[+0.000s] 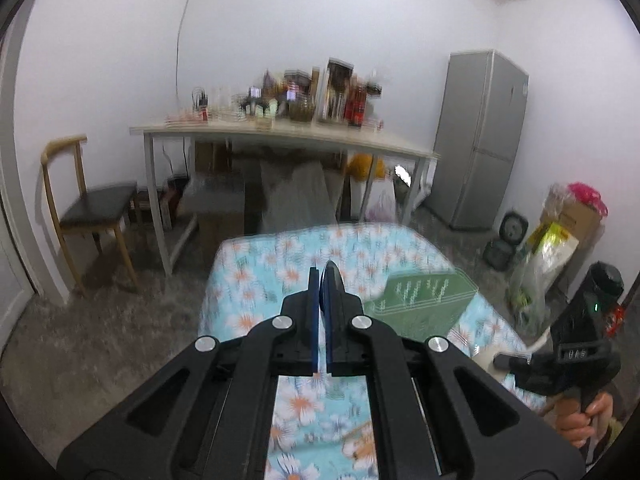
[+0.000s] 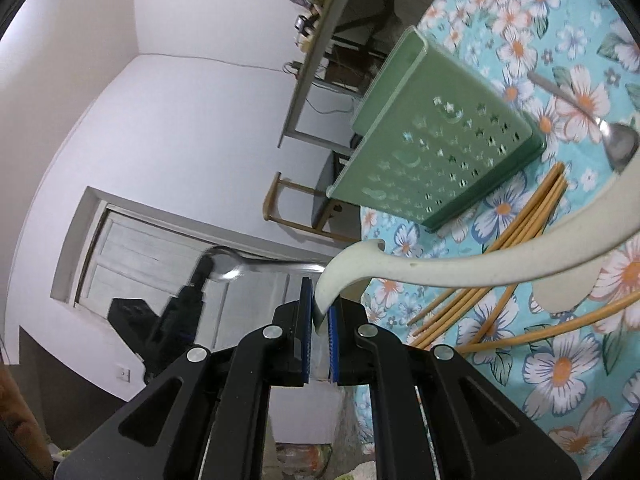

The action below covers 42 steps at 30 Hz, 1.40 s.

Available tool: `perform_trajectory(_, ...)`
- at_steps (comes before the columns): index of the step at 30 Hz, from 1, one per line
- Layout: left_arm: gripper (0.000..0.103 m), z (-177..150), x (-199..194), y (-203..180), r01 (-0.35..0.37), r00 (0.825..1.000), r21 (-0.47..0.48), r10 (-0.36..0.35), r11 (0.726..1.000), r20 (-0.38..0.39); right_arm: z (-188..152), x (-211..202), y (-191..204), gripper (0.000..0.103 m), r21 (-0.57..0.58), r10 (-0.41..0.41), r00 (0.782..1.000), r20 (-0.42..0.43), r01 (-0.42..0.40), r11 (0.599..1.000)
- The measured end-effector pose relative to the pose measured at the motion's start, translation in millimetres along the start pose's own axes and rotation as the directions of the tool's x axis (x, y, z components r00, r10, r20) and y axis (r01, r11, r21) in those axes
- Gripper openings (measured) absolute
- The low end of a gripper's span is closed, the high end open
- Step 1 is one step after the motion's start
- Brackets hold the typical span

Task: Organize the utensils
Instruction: 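Lift the cream ladle with the right tool while the left tool carries the metal spoon to the caddy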

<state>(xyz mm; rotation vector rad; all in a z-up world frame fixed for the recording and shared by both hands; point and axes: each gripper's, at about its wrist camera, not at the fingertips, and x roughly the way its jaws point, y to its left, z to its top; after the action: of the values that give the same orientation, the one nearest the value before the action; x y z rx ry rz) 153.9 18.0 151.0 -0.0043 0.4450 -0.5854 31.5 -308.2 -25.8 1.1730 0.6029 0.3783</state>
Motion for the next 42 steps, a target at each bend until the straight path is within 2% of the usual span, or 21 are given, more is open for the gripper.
perform_trajectory(5, 0.001, 32.0, -2.7, -18.3, -0.042, 0.994, 0.059, 0.035, 0.997, 0.104, 1.5, -14.5, 8.6, 0.007, -0.030, 0.018, 0.999, 0.031, -0.017, 0.999)
perform_trajectory(8, 0.001, 40.8, 17.2, -34.7, -0.080, 0.991, 0.119, 0.067, 0.990, 0.117, 2.3, -24.3, 17.8, 0.007, -0.057, 0.022, 0.999, 0.049, -0.019, 0.998)
perform_trajectory(13, 0.001, 38.7, 67.9, -56.7, -0.158, 0.986, 0.228, 0.144, 0.961, 0.079, 5.8, -34.8, 25.1, 0.007, -0.083, 0.025, 0.997, 0.069, -0.019, 0.996)
perform_trajectory(16, 0.001, 31.4, 95.0, -64.1, -0.174, 0.985, 0.273, 0.165, 0.946, 0.056, 7.9, -36.6, 25.3, 0.007, -0.093, 0.024, 0.997, 0.072, -0.017, 0.996)
perform_trajectory(23, 0.002, 8.5, 139.7, -75.6, -0.159, 0.985, 0.325, 0.174, 0.932, -0.017, 16.2, -36.3, 30.4, 0.007, -0.107, 0.037, 0.998, 0.059, -0.031, 0.994)
perform_trajectory(26, 0.002, -3.5, 147.5, -80.6, -0.155, 0.983, 0.349, 0.179, 0.924, -0.036, 22.7, -31.5, 37.2, 0.007, -0.125, 0.060, 0.997, 0.044, -0.054, 0.991)
perform_trajectory(30, 0.002, -14.8, 159.6, -83.3, -0.137, 0.983, 0.348, 0.172, 0.927, -0.070, 31.4, -17.9, 48.2, 0.007, -0.144, 0.118, 0.993, 0.003, -0.116, 0.983)
perform_trajectory(35, 0.002, -26.2, 173.1, -82.0, -0.102, 0.981, 0.320, 0.148, 0.942, -0.122, 43.9, -1.7, 59.9, 0.007, -0.133, 0.218, 0.975, -0.052, -0.223, 0.966)
perform_trajectory(39, 0.004, -33.8, 181.1, -77.9, -0.051, 0.980, 0.266, 0.100, 0.963, -0.175, 58.8, 9.1, 68.7, 0.007, -0.096, 0.319, 0.943, -0.091, -0.327, 0.940)
perform_trajectory(42, 0.005, -34.9, 180.8, -72.5, -0.031, 0.981, 0.229, 0.074, 0.973, -0.182, 68.7, 16.9, 71.7, 0.007, -0.054, 0.389, 0.914, -0.111, -0.397, 0.916)
